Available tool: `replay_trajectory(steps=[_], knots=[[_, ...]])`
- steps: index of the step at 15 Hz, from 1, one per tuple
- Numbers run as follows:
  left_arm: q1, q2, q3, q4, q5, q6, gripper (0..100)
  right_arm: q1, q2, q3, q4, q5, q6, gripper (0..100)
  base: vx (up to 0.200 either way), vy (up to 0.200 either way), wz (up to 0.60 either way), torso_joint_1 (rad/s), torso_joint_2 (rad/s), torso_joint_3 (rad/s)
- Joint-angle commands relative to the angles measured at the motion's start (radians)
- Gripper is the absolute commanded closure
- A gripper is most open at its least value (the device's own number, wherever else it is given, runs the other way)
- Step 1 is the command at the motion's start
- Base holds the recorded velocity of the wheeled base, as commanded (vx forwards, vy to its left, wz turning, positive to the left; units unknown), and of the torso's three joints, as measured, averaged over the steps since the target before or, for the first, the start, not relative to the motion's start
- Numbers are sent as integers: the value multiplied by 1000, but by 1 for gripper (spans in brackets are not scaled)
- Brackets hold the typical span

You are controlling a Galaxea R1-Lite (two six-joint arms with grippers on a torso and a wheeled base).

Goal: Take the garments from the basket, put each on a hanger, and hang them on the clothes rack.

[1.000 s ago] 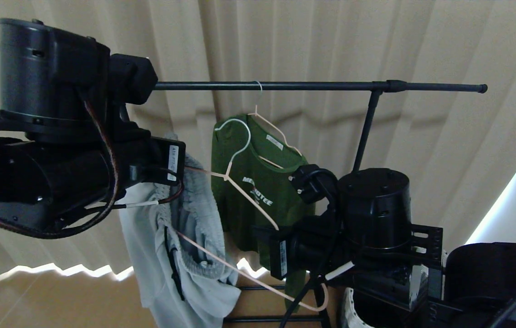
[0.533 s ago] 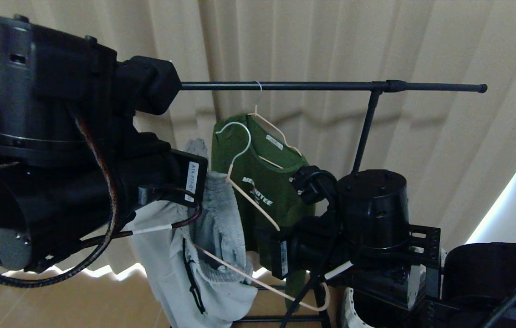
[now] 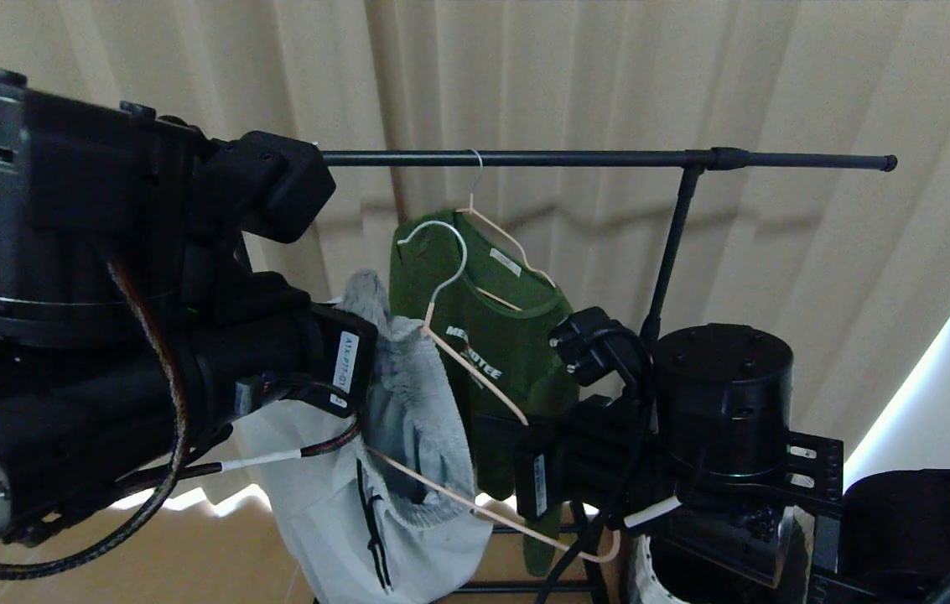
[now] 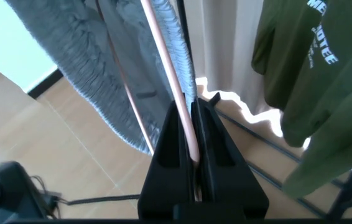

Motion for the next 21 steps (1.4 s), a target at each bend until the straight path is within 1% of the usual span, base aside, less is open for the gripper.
replay_trajectory(steps=[1,2,3,4,5,7,9,12,13,15,16,18,19,20,21], knots=[[-24,-27,23,0,1,-1,100,2,-5,2,-1,1,0,100,0,0,0,0,0,0],[-27,-30,32,0,1,-1,100,2,-7,4,-1,1,0,100,0,0,0,0,0,0],[-27,-35,36,-3,1,0,0,4,-18,4,-1,1,0,100,0,0,0,0,0,0],[-30,-36,38,-17,-3,0,0,7,-18,4,-1,1,0,100,0,0,0,0,0,0],[-30,-40,41,-35,-27,4,0,7,-19,2,-1,1,0,100,0,0,0,0,0,0],[-29,-59,46,-40,-59,33,0,7,-19,2,-1,1,0,100,0,0,0,0,0,0],[-27,-69,52,-44,-59,34,0,7,-33,5,-1,1,1,100,0,0,0,0,0,0],[-26,-122,78,-50,-62,36,0,-2,-61,17,-1,1,-6,100,0,0,0,0,0,0],[-26,-147,95,-67,-64,37,0,-25,-78,33,1,1,-31,100,0,0,0,0,0,0],[11,-179,148,-101,-64,77,0,-76,-119,74,1,7,-71,100,0,0,0,0,0,0],[50,-184,185,-129,-73,116,0,-94,-142,96,1,11,-84,100,0,0,0,0,0,0],[162,-194,260,-184,-161,257,0,-134,-193,125,10,13,-129,100,0,0,0,0,0,0],[200,-198,277,-201,-203,310,0,-145,-208,132,12,13,-143,100,0,0,0,0,0,0],[255,-198,303,-230,-288,384,0,-150,-231,145,13,27,-155,100,0,0,0,0,0,0],[289,-190,335,-283,-386,450,0,-150,-262,169,13,76,-157,100,0,0,0,0,0,0]])
